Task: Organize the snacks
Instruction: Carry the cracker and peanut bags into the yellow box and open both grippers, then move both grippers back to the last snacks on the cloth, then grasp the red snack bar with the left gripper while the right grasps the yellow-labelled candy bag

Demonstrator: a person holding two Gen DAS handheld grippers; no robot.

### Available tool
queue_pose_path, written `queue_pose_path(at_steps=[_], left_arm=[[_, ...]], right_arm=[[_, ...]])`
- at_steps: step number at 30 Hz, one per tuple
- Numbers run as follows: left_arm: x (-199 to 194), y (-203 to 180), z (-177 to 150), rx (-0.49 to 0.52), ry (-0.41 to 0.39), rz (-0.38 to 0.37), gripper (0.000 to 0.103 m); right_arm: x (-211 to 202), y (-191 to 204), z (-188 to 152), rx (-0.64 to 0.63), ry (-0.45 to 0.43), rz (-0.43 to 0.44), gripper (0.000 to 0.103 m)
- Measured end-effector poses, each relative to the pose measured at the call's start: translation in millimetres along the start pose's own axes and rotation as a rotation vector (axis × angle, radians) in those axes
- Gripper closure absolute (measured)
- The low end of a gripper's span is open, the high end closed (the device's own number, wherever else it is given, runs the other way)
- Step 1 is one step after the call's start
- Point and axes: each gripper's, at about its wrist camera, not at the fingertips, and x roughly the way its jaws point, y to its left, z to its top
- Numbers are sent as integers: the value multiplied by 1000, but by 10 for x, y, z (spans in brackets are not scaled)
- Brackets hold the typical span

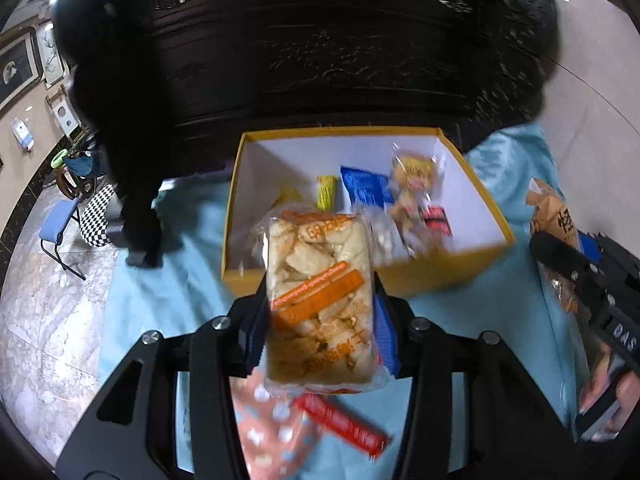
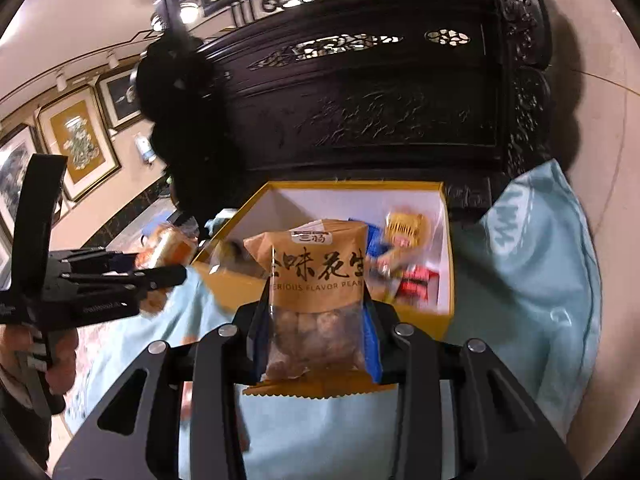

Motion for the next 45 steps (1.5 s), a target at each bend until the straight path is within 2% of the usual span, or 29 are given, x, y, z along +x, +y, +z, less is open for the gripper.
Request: queue_pose_path(at_steps=[6, 7, 8, 9, 10, 13, 18, 21, 26, 31, 36, 39, 45], left_arm=[[642, 1, 463, -41, 14, 19, 57], [738, 9, 507, -52, 16, 23, 48], [811, 16, 534, -60, 15, 28, 26], [885, 23, 544, -70, 7, 55, 17], [905, 38, 533, -74, -1, 68, 11], [918, 25, 411, -64, 16, 36, 11], [733, -49, 142, -18, 37, 29, 10], [578, -121, -50, 13, 45, 16, 9], [405, -221, -378, 62, 57, 41, 8], [402, -212, -735, 28, 120, 35, 8], [560, -190, -1123, -1, 208, 70, 8], [655, -149, -1326, -34, 243, 115, 8], [867, -138, -1617, -88, 318, 134, 10]], right_arm=[[659, -173, 210, 43, 48, -28, 62], [771, -207, 220, 55, 59, -43, 51], [856, -239, 223, 67, 73, -72, 41], [911, -271, 210, 84, 74, -120, 32], [897, -274, 185, 91, 56, -128, 32], [778, -283, 79, 114, 13, -78, 32], [574, -316, -102, 200, 19, 4, 28], [468, -307, -232, 221, 19, -16, 12], [291, -218, -487, 223, 13, -21, 11], [282, -114, -838, 196, 29, -38, 9], [359, -256, -1138, 276, 53, -5, 8], [348, -351, -1195, 310, 39, 16, 8], [332, -413, -1223, 343, 34, 42, 8]])
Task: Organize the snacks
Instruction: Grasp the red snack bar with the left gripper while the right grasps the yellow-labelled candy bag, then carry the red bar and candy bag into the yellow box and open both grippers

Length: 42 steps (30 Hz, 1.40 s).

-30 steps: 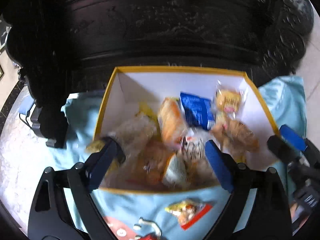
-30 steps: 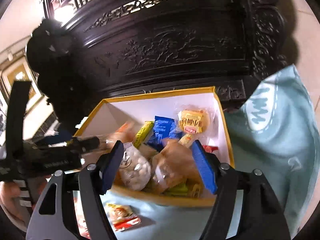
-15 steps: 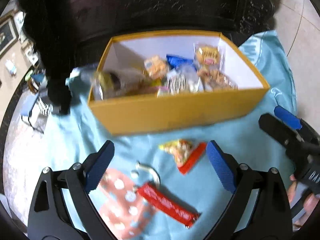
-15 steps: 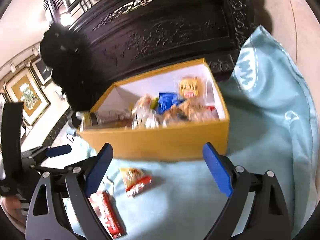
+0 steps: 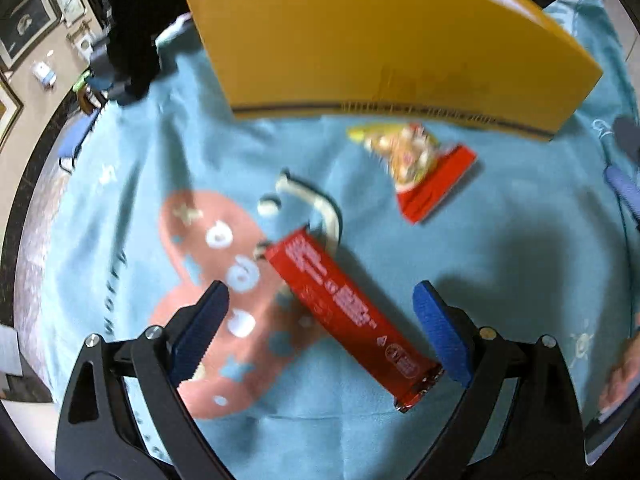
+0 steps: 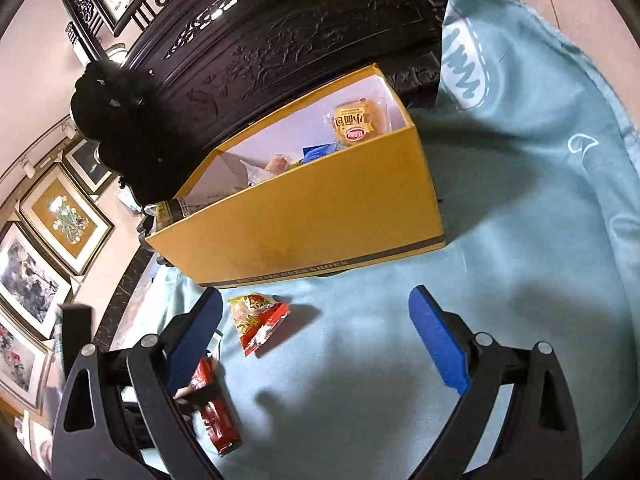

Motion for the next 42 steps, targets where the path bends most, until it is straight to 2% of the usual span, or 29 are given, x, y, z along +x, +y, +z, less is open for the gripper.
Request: queue_pose_path(at_steps=[2, 3, 5, 8, 11, 15, 19, 23, 24, 25, 27, 32, 33, 35, 42], left_arm=[[71, 11, -25, -20, 26, -6, 28], [87, 29, -39, -39, 27, -28, 29], [58, 63, -42, -56, 9, -24, 53], [14, 129, -70, -33, -1, -13, 79], [-1, 239, -95, -22, -1, -75, 79], [-48, 293, -84, -5, -1, -117, 79], [-51, 357, -30, -6, 1, -162, 79], [-39, 451, -4, -5, 6, -201, 79], [-34, 476, 5, -3, 7, -213, 79], [-28, 497, 14, 1, 9, -221, 79], [-24, 533, 21, 4, 14, -223, 79], [-30, 680, 10, -6, 17, -206, 79], [-42, 709, 12, -11, 16, -206, 79], [-84, 730, 17, -10, 6, -205, 79], [-378, 575, -13, 34, -46, -202, 79]], right_arm=[[-9, 25, 1, -13, -7, 1, 8], [-4, 39, -5, -18, -7, 2, 8], [26, 58, -23, -30, 6, -1, 8], [125, 159, -79, -83, 49, -35, 8], [246, 384, -162, -205, 93, -86, 8], [490, 742, -279, -408, 151, -153, 8], [835, 1065, -360, -618, 180, -267, 9], [1150, 1177, -371, -682, 231, -288, 9], [1213, 1193, -376, -690, 240, -279, 14], [1261, 1190, -379, -684, 260, -270, 27], [1380, 1127, -381, -633, 335, -239, 47], [1270, 877, -285, -487, 366, -167, 53], [1225, 844, -271, -466, 368, -156, 58], [1056, 760, -205, -418, 342, -129, 58], [527, 755, -84, -406, 257, -99, 58]])
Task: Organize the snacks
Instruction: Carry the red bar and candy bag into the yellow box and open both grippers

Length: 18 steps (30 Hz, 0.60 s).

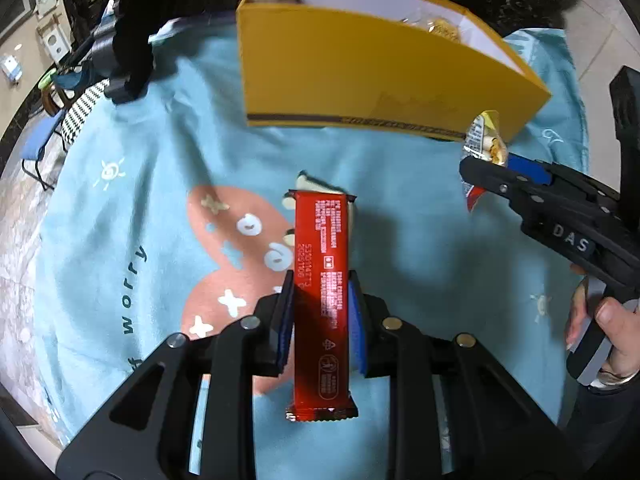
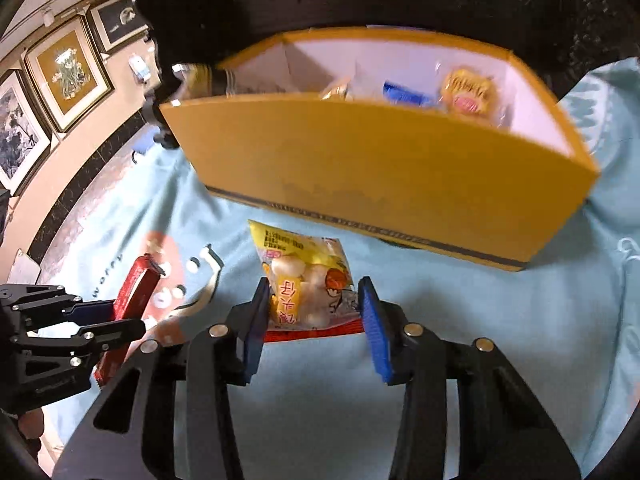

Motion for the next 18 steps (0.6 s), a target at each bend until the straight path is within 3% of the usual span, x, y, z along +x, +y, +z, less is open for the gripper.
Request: queue_pose_path(at_steps=[9, 18], left_arm=[[-483, -371, 198, 72, -113, 9, 79], [-830, -603, 920, 111, -236, 32, 79]], right_arm=[[-736, -68, 125, -12, -122, -41, 58], [-1103, -319, 637, 22, -227, -87, 58]])
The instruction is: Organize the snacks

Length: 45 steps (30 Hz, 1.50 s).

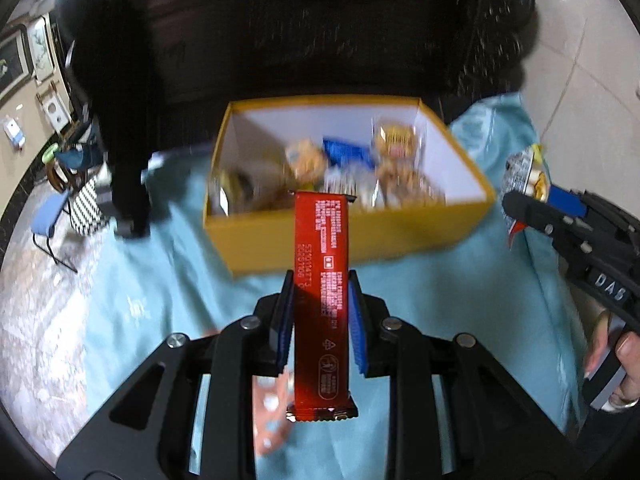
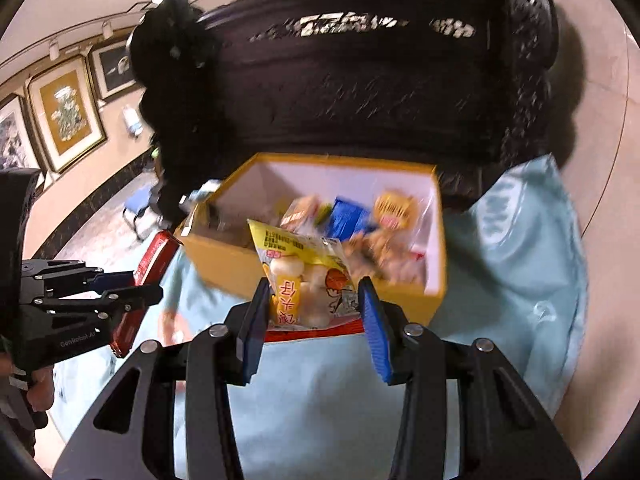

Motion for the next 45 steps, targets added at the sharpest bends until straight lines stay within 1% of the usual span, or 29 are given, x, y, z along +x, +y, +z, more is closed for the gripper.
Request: queue_pose_path(at_steps=[4, 5, 6, 8, 10, 14, 15, 16, 17, 18, 19, 20, 22, 24, 27, 28, 30, 32, 34, 36, 38, 45], left_arm=[[152, -27, 449, -14, -29, 5, 79], [189, -27, 508, -15, -33, 7, 79], [274, -27, 605, -20, -36, 12, 79], [456, -46, 747, -28, -26, 23, 79], [688, -41, 862, -34, -5, 35, 79], [1003, 9, 931, -43, 25, 56, 79], [1066, 25, 934, -49, 29, 53, 78], [1091, 37, 930, -55, 26, 58, 67], [1098, 42, 916, -56, 19, 69, 31], [1089, 50, 908, -59, 4, 97, 15], [1067, 62, 897, -59, -19, 126, 8], [1015, 61, 872, -51, -46, 144, 8], [948, 65, 840, -45, -41, 132, 8], [847, 67, 795, -51, -39, 138, 8], [619, 38, 655, -43, -57, 136, 8], [528, 15, 581, -38, -66, 137, 8], [384, -35, 447, -35, -79, 147, 8], [241, -90, 293, -32, -73, 142, 8], [153, -122, 186, -41, -56, 138, 8], [42, -140, 56, -65, -42, 149, 8], [-75, -169, -57, -70, -45, 162, 8], [-377, -250, -285, -67, -65, 162, 8]], right_arm=[[285, -139, 301, 41, 7, -21, 58], [378, -166, 357, 44, 17, -32, 58], [477, -195, 409, 49, 20, -49, 58], [636, -250, 461, 61, 37, -56, 58], [817, -287, 499, 68, 54, -68, 58], [1096, -344, 510, 83, 89, -91, 57], [1127, -343, 505, 83, 95, -106, 55], [1146, -335, 508, 81, 93, -140, 43], [1126, -312, 510, 71, 80, -178, 33], [1092, -293, 502, 60, 60, -202, 24], [1021, -258, 487, 45, 30, -208, 20], [978, -242, 475, 45, 21, -195, 18], [870, -202, 445, 52, 16, -171, 16], [739, -166, 401, 61, 11, -157, 16], [496, -72, 279, 76, 13, -130, 15], [404, -22, 218, 75, 10, -126, 12], [277, 75, 126, 62, 6, -129, 9], [141, 151, 45, 54, -6, -141, 8], [20, 215, -5, 48, 1, -150, 7], [-122, 272, -47, 42, -1, -168, 7], [-225, 301, -82, 38, -4, -178, 6], [-535, 401, -211, 32, -20, -183, 6]])
